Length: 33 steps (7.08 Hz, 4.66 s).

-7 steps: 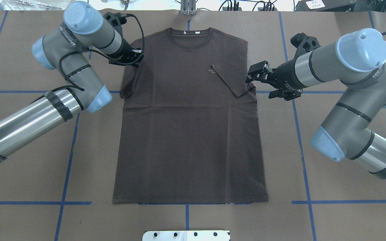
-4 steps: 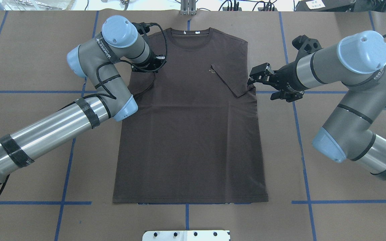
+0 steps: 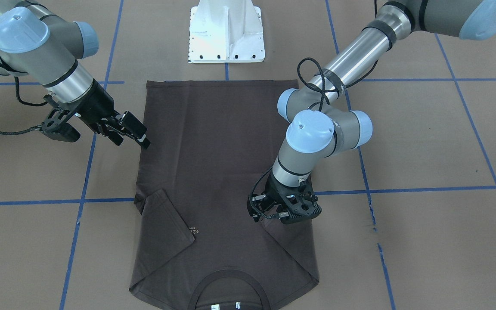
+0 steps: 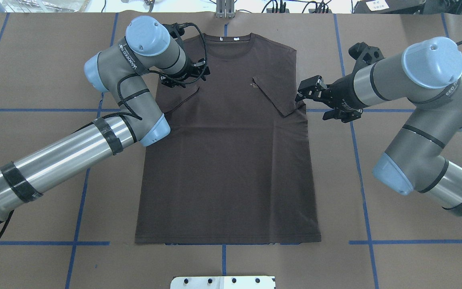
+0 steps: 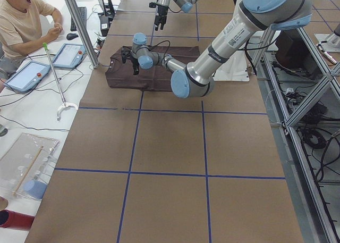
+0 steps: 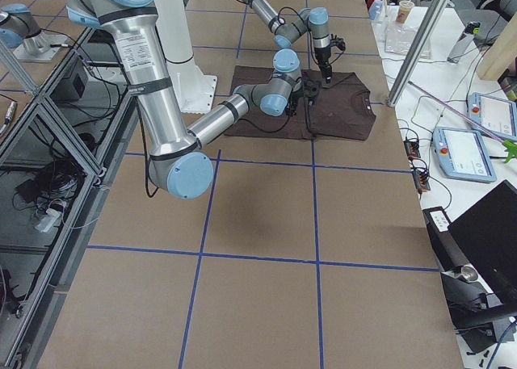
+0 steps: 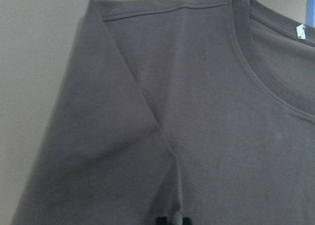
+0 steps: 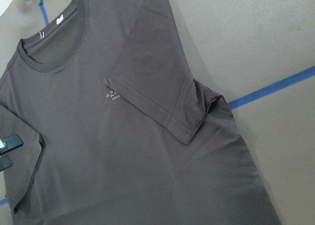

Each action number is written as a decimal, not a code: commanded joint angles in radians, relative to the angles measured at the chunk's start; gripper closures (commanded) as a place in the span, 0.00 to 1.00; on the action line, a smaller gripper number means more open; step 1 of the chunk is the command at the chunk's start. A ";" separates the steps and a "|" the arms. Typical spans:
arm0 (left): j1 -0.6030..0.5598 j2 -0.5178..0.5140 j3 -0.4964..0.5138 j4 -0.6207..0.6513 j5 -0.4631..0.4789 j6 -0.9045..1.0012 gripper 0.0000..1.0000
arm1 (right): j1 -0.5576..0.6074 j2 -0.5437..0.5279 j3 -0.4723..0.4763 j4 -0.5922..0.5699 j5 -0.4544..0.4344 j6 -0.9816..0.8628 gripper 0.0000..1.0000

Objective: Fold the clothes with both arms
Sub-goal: 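Grasp the sleeve nearest the left gripper and fold it inward across the shirt, then move both grippers down to the hem corners nearest the robot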

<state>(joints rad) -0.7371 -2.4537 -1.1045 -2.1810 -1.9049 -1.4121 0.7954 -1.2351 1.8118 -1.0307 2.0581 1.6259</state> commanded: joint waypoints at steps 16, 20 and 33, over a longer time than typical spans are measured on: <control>0.116 0.354 -0.575 0.029 -0.036 -0.085 0.11 | -0.732 -0.204 0.285 -0.523 -0.651 0.562 0.28; 0.119 0.348 -0.575 0.027 -0.036 -0.087 0.10 | -0.723 -0.204 0.264 -0.523 -0.651 0.552 0.32; 0.527 0.691 -0.991 0.354 0.389 -0.362 0.09 | -0.696 -0.190 0.317 -0.539 -0.627 0.552 1.00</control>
<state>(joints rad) -0.2642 -1.7910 -2.0894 -1.8325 -1.5433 -1.7196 0.0982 -1.4268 2.1265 -1.5710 1.4324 2.1770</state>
